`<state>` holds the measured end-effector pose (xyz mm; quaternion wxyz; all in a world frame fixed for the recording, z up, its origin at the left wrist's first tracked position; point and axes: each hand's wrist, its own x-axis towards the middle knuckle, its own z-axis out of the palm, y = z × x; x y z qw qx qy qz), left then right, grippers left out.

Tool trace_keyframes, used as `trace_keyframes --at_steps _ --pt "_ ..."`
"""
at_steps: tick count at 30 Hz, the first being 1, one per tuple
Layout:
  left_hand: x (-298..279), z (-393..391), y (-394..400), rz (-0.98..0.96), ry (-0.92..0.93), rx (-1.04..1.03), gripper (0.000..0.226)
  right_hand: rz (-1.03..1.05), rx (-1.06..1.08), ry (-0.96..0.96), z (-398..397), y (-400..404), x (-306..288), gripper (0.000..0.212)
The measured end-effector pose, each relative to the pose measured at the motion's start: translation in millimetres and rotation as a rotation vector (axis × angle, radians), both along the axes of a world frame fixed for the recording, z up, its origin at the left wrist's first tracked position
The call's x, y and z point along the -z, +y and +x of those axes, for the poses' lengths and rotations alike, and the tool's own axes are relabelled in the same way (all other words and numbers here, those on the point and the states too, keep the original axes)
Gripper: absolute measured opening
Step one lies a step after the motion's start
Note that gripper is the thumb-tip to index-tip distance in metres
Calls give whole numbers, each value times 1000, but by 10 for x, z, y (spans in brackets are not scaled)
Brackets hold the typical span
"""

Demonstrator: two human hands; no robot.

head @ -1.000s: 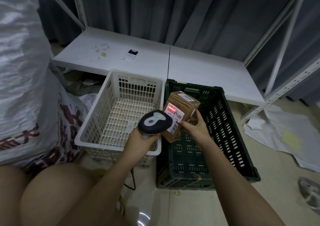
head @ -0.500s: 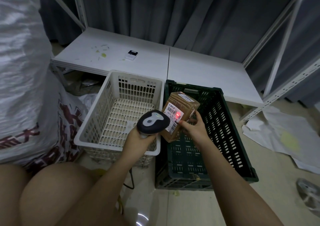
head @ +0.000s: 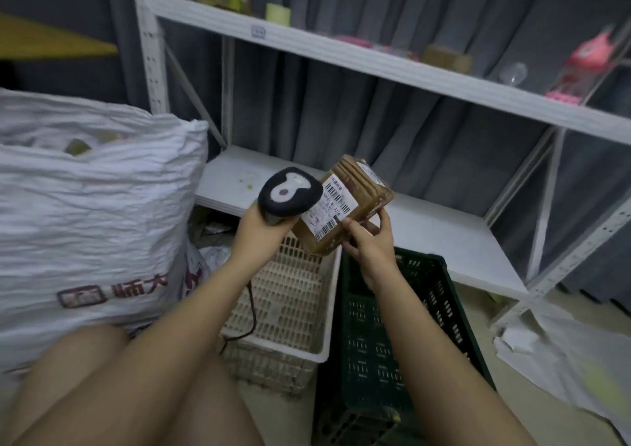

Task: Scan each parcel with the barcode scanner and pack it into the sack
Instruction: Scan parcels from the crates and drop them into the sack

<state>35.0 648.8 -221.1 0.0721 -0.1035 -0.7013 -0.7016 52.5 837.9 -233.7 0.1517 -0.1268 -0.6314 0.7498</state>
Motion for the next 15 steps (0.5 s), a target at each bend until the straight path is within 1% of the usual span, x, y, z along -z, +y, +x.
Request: trace_keyframes --at_steps 2,5,8,12,15 --pt "-320 38 -244 -37 61 -91 45 14 -38 77 -26 -262 -340 74" --pt "-773 184 -660 -21 126 -199 33 20 -97 195 -31 -713 -819 68" --pt "-1118 385 -1094 0 164 -284 28 44 -182 279 -28 -1197 -1215 69" --pt "-1375 616 -1702 25 212 -401 33 103 -304 347 -70 -1843 -1590 77" --pt "-1468 761 -2120 7 232 -480 32 108 -353 368 -165 -2240 -1738 77"
